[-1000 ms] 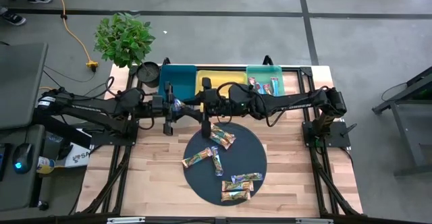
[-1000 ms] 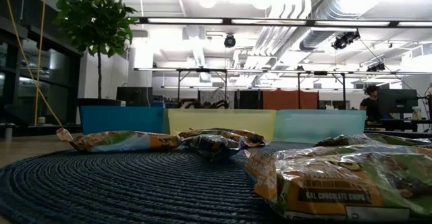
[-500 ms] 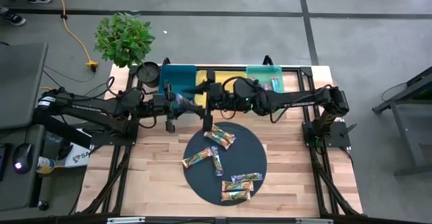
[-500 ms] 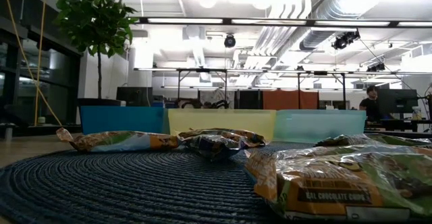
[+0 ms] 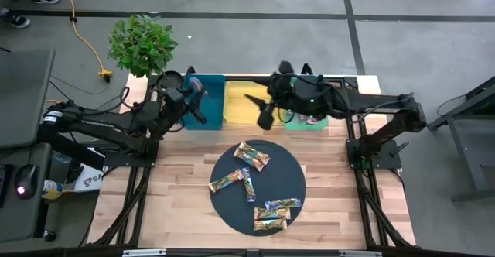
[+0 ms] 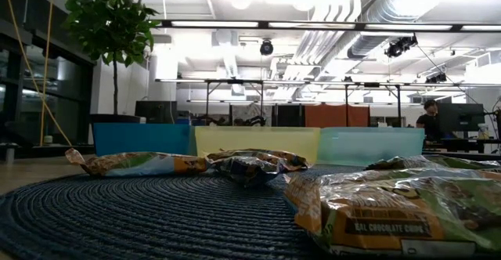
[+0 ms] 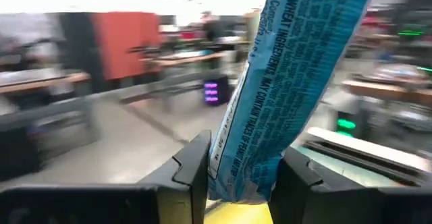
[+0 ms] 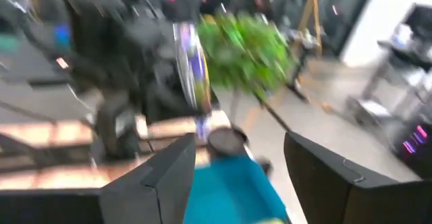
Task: Pick and place Granola Bars by type
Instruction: Put the blue granola bar into the blue bin
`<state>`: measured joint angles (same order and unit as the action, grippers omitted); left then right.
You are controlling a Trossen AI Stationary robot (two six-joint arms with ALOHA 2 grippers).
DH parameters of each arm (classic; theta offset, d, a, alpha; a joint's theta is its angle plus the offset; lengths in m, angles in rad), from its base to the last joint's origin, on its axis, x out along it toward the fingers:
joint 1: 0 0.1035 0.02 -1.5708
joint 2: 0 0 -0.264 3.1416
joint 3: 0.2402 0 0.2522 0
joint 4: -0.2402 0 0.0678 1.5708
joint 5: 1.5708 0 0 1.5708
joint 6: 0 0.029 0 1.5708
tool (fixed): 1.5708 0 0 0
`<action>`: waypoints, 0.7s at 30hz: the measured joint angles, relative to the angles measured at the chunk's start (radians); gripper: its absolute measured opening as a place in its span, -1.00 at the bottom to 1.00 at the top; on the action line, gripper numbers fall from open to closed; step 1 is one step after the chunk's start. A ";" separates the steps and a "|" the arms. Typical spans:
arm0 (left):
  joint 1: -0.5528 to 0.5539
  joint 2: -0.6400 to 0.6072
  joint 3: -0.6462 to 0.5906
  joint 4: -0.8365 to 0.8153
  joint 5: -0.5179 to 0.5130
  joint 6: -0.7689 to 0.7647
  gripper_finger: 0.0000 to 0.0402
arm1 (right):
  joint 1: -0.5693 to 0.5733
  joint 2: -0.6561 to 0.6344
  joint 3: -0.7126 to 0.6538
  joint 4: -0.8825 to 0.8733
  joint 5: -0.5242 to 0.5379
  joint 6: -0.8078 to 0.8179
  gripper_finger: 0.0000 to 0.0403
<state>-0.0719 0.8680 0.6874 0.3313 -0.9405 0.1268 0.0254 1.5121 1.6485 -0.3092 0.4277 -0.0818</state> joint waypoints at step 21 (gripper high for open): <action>0.005 0.228 0.758 -0.784 -0.286 -0.250 -0.45 | -0.001 -0.078 -0.002 -0.501 0.030 0.197 0.05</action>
<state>-0.0671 1.0956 1.4456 -0.4528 -1.2266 -0.1232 0.0242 1.4346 1.6463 -0.8101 0.4578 0.1153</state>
